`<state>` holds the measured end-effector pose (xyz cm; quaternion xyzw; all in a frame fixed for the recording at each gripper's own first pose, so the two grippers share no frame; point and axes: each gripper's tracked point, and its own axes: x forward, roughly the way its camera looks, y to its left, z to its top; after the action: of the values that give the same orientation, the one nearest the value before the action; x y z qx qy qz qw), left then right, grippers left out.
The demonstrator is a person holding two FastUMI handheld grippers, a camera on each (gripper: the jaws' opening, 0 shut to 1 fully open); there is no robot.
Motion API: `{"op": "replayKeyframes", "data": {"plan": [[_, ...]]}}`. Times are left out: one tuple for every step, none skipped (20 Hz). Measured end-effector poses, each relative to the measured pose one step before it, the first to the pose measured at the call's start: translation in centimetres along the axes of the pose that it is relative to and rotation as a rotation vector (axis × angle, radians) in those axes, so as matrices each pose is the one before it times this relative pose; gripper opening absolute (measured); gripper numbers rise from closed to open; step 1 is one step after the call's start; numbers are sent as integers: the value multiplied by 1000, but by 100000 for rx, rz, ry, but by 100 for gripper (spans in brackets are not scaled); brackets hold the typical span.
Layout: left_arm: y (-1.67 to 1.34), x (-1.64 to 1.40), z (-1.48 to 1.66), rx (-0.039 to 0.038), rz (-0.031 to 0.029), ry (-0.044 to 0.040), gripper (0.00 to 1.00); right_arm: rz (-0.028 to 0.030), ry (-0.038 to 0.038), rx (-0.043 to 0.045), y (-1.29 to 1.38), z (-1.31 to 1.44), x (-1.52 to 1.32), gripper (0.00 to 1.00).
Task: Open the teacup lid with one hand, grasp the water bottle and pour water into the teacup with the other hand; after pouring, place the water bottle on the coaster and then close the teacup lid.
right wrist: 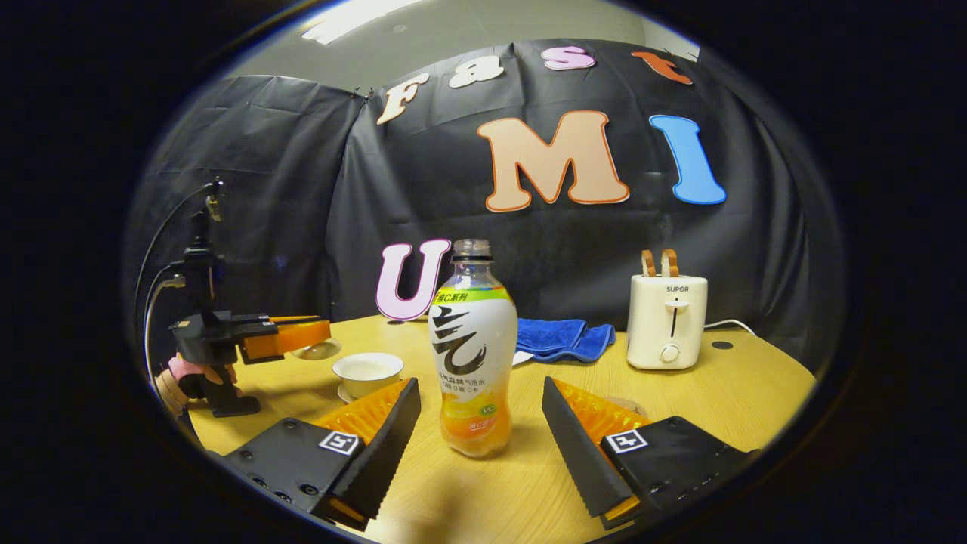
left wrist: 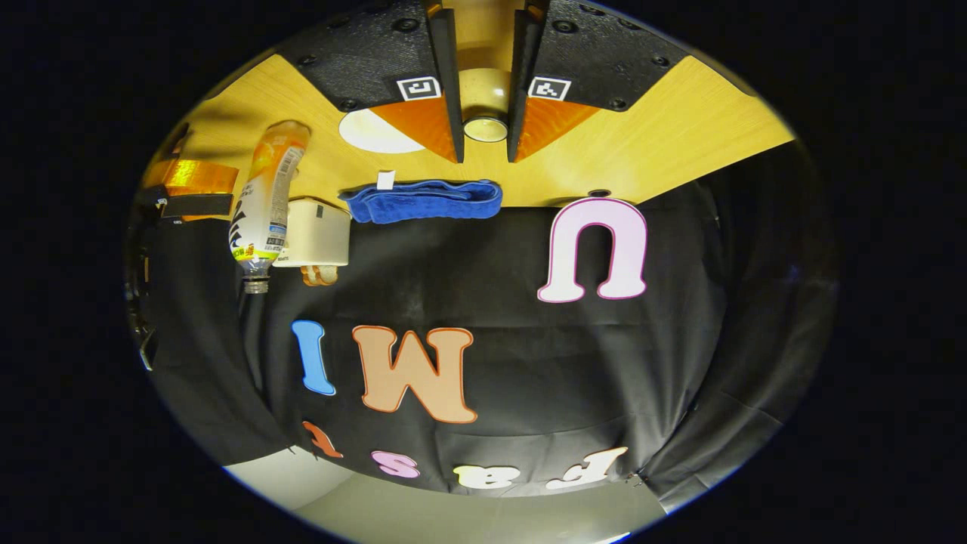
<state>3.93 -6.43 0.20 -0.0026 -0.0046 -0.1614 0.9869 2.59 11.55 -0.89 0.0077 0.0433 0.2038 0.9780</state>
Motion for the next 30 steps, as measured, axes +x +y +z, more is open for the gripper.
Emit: {"op": "replayKeyframes", "data": {"plan": [[434, -159, -63, -97, 953, 68, 27, -594, 1215, -45, 110, -154, 463, 100], [354, -207, 19, 119, 554, -67, 27, -151, 1293, -123, 151, -165, 373, 100], [202, -106, -1, -50, 169, 189, 28, 384, 997, -42, 201, -53, 367, 100], [138, -211, -27, -14, 122, -106, 27, -147, 727, -248, 174, -127, 415, 100], [208, -67, 37, 93, 299, -115, 27, -397, 613, -177, 63, -72, 339, 100], [122, -13, -95, -27, -376, 503, 27, -318, 577, 316, 137, -11, 323, 100], [56, -67, 70, -136, -217, -278, 27, -421, 620, 285, 59, -99, 449, 100], [365, 45, -74, 258, 553, 73, 27, -1279, 1110, 227, -188, -112, 453, 100], [251, 49, 51, -15, 244, 81, 27, -515, 866, 87, -21, -157, 431, 100], [319, -74, -29, -7, 533, -80, 27, -420, 1122, -145, -35, -108, 408, 100], [384, -34, 34, 35, 714, 212, 27, -487, 1292, -192, -36, -62, 331, 100], [381, 60, -101, -97, 592, -63, 27, -197, 1235, -47, 54, -256, 297, 100], [317, 23, 34, 91, 549, 69, 27, -311, 1164, 24, 15, -194, 377, 100], [171, -9, -77, -44, 513, -33, 28, -760, 999, -283, -117, -92, 279, 100], [47, -1, 87, 26, 300, 27, 27, -103, 766, 0, 26, -16, 2, 100], [-30, 32, -80, 27, 41, 119, 27, -730, 132, -4, -56, -32, 360, 91], [25, -57, 46, 41, -9, 92, 27, -678, 344, -297, 67, -53, 19, 82], [-15, 59, -48, -39, -21, -48, 27, -63, 621, -713, 99, -74, -148, 73], [3, -10, 11, 1, 4, 19, 27, -451, -211, -1009, -56, 25, 173, 74], [22, -57, 33, 15, -55, 56, 27, -372, -220, -1547, -5, 81, 1, 71], [-36, 63, -21, -40, 2, -82, 27, -373, -247, -2014, 12, 34, 32, 69], [34, -15, -28, 10, 170, 72, 27, -867, -454, -2613, -19, 217, 10, 66], [67, 94, 60, -89, -156, -31, 27, -1268, 444, -3040, -38, -46, -34, 67], [-86, -139, 16, -63, -70, -63, 27, -1090, 554, -3016, -99, 142, -47, 67], [-7, -5, 0, -39, -11, -43, 27, -1597, 1174, -3275, -311, -12, -67, 67], [58, 48, -38, -2, 2, 7, 27, -1692, 506, -3771, -375, 304, -193, 67], [23, 7, 46, -15, -11, -1, 27, -2505, -71, -4812, -579, 447, -88, 67], [-38, 78, 28, 14, -10, 25, 27, -3001, -570, -5851, -706, 590, -47, 67], [-33, 28, 47, 6, -27, -10, 27, -2526, -561, -6358, -662, 479, -19, 67], [34, -41, -94, -57, -48, 17, 27, -2477, -169, -6734, -716, 382, -24, 67]]}}
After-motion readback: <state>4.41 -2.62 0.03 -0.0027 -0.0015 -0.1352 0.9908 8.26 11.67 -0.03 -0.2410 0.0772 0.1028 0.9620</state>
